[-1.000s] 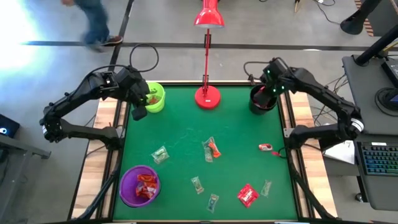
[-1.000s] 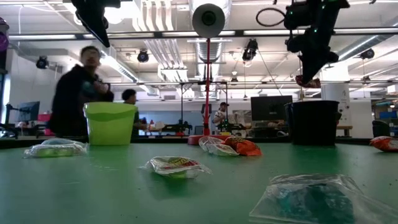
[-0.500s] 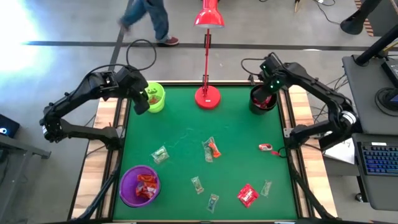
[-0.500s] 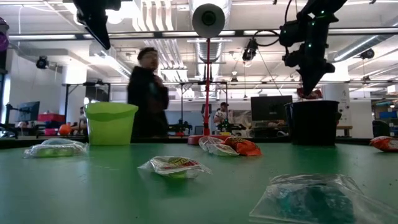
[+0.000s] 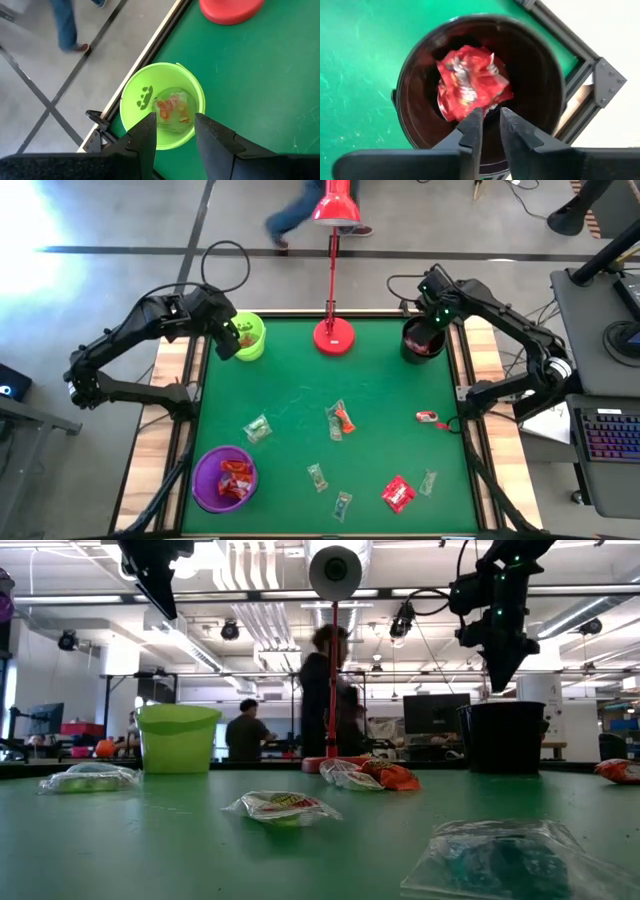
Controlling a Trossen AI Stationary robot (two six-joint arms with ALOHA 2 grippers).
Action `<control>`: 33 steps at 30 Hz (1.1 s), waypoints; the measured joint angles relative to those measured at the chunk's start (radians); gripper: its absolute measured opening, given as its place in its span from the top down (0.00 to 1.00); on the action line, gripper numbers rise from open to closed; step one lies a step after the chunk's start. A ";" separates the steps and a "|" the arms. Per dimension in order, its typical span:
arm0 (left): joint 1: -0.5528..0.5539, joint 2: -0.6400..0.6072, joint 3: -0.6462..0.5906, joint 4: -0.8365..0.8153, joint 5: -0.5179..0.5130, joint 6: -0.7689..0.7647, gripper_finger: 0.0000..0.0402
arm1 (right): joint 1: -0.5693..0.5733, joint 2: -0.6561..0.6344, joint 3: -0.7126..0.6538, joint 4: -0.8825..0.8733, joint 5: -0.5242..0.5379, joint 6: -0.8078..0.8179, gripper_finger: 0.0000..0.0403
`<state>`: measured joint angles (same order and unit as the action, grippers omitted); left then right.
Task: Sort candy
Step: Put the red candy into the black bucket, then put the orange candy into the violet bucket
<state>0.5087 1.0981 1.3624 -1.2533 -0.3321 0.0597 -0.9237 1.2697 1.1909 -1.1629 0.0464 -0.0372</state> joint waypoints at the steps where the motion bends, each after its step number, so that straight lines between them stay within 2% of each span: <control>1: 0.000 0.000 0.000 0.000 0.000 0.000 0.71 | 0.000 0.000 0.009 -0.001 0.005 0.000 0.84; 7: 0.000 0.000 0.000 0.000 0.001 0.008 0.71 | 0.000 0.000 0.091 -0.007 0.002 0.047 0.77; 12: 0.000 0.000 0.000 -0.020 0.045 -0.016 0.70 | 0.003 0.000 0.178 -0.007 -0.086 0.123 0.74; 18: -0.001 0.000 0.000 -0.033 0.082 -0.043 0.62 | 0.030 0.000 0.233 -0.001 -0.150 0.141 0.74; 22: -0.001 0.000 0.000 -0.011 0.082 -0.043 0.56 | 0.062 0.000 0.231 0.014 -0.291 0.150 0.74; 27: -0.001 0.000 0.000 0.050 0.082 -0.041 0.55 | 0.087 0.005 0.215 0.086 -0.485 0.158 0.76; 33: -0.001 0.000 0.000 0.081 0.081 -0.040 0.57 | 0.092 0.032 0.212 0.189 -0.506 0.287 0.79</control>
<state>0.5076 1.0981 1.3624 -1.1721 -0.2509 0.0200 -0.8318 1.3020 1.4029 -0.9738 -0.4595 0.2493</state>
